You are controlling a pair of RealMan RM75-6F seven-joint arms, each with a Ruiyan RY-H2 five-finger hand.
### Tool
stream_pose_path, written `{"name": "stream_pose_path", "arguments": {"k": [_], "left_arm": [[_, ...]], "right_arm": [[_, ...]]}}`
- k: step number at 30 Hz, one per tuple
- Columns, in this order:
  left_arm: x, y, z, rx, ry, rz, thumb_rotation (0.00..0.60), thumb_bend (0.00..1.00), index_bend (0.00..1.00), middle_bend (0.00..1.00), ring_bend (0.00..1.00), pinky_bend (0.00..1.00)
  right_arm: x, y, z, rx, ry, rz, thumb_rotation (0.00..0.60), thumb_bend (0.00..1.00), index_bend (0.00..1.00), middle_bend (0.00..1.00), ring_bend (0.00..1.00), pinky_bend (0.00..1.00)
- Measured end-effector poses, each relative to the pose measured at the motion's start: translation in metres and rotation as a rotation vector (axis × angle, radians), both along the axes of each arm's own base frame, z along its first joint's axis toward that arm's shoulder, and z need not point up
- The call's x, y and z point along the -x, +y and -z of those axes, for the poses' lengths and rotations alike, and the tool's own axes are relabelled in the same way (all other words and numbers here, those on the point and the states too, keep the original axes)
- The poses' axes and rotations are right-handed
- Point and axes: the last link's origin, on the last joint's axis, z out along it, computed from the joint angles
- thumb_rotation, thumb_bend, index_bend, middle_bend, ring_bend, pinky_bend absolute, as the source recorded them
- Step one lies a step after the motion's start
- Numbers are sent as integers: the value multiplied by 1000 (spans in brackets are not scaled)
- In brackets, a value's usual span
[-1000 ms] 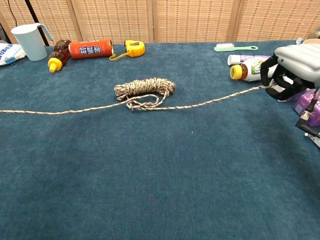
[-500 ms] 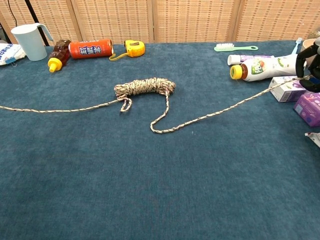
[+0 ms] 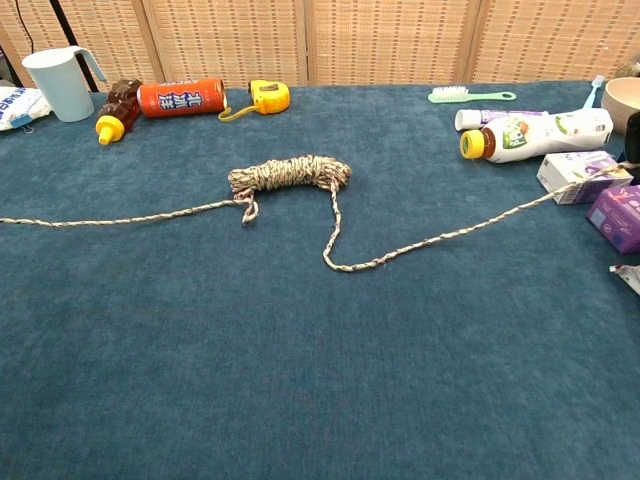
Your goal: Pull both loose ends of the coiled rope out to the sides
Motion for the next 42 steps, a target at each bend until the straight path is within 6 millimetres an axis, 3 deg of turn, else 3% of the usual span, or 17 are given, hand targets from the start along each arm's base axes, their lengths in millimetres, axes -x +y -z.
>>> {"name": "stream_pose_path", "arguments": {"k": [4,7,11,15,17,19,24,27,35,42], "left_arm": [[1,-1,2,10,4,-15,600,379,351,637,600,849],[-2,-3,4,22,5,-20,600,377,251,480,457,790],[-5,-2,6,35,7,-23,600,374,184,351,346,613],[-6,-2,7,45,9,-31,600,362,49,176,178,389],[-6,-3,7,55,8,-39,600,358,25,127,136,338],[-8,-3,7,61,4,-45,600,357,70,152,178,334],[-19,-5,5,28,-33,-29,600,357,225,269,314,391],[-29,-8,5,-15,-78,-13,600,357,276,296,328,394],[-51,-25,11,-52,-198,-30,600,356,310,306,331,394],[-65,-50,8,-64,-224,3,600,356,310,306,327,394]], "right_arm": [[5,3,2,-24,12,20,600,591,375,604,740,688],[8,4,4,-44,25,41,600,595,215,488,628,613],[9,5,4,-51,25,52,600,597,80,358,499,482],[10,6,4,-57,18,58,600,562,5,181,294,297],[10,7,3,-57,15,59,600,516,10,150,240,232],[9,7,2,-53,11,56,600,497,71,194,248,238],[3,7,-3,-16,-20,24,600,496,342,391,403,424],[-2,8,-7,19,-40,-16,600,496,410,433,444,459],[-8,14,-15,76,-104,-113,600,496,444,455,456,464],[5,34,-29,103,-66,-98,600,496,446,455,456,463]]}}
